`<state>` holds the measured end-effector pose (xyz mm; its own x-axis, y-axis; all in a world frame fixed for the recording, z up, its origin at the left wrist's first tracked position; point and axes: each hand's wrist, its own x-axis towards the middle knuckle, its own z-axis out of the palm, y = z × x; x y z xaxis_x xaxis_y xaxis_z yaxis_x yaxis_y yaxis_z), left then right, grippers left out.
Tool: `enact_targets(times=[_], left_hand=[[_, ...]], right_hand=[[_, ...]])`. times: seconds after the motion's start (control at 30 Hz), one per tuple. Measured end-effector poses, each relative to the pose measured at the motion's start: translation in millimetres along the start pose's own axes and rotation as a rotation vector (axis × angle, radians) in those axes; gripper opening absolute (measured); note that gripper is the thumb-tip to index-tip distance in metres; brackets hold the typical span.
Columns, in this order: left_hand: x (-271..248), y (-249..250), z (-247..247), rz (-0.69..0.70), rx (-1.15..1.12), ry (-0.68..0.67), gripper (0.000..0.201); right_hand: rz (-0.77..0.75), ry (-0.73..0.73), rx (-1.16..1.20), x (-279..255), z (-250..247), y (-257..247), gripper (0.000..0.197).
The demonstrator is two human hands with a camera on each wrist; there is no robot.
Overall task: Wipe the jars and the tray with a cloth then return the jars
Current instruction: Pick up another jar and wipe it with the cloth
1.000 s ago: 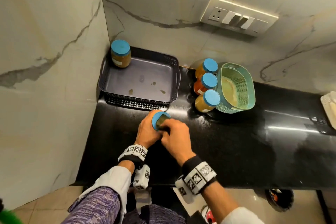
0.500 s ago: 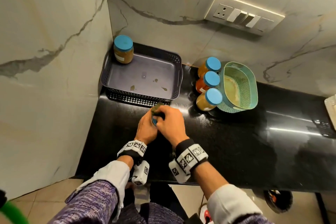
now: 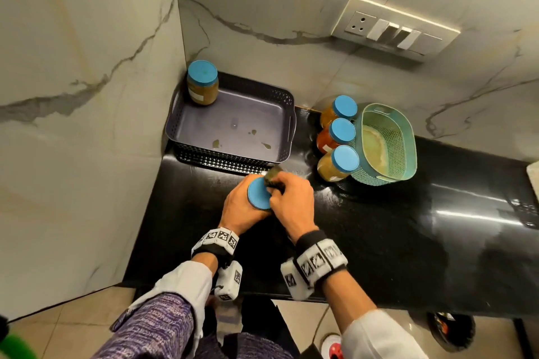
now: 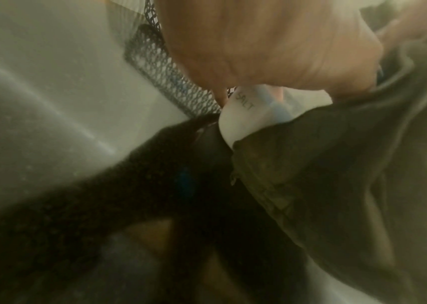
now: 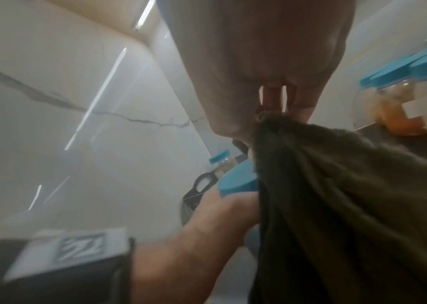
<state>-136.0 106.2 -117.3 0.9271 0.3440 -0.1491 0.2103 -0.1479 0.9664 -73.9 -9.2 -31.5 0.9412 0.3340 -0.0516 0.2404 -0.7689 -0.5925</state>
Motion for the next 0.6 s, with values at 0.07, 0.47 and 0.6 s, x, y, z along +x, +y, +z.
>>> enact_targets(times=[0.07, 0.47, 0.6], left_hand=[[-3.4, -1.2, -0.1, 0.027, -0.041, -0.009, 0.050], [2.8, 17.7, -2.9, 0.023, 0.028, 0.091, 0.061], [1.3, 36.3, -13.2, 0.039, -0.102, 0.143, 0.071]], right_hand=[[-0.024, -0.033, -0.019, -28.7, 1.0, -0.4, 0.032], [0.200, 0.112, 0.477, 8.6, -2.8, 31.4, 0.008], [0.284, 0.099, 0.953, -20.9, -44.2, 33.6, 0.003]])
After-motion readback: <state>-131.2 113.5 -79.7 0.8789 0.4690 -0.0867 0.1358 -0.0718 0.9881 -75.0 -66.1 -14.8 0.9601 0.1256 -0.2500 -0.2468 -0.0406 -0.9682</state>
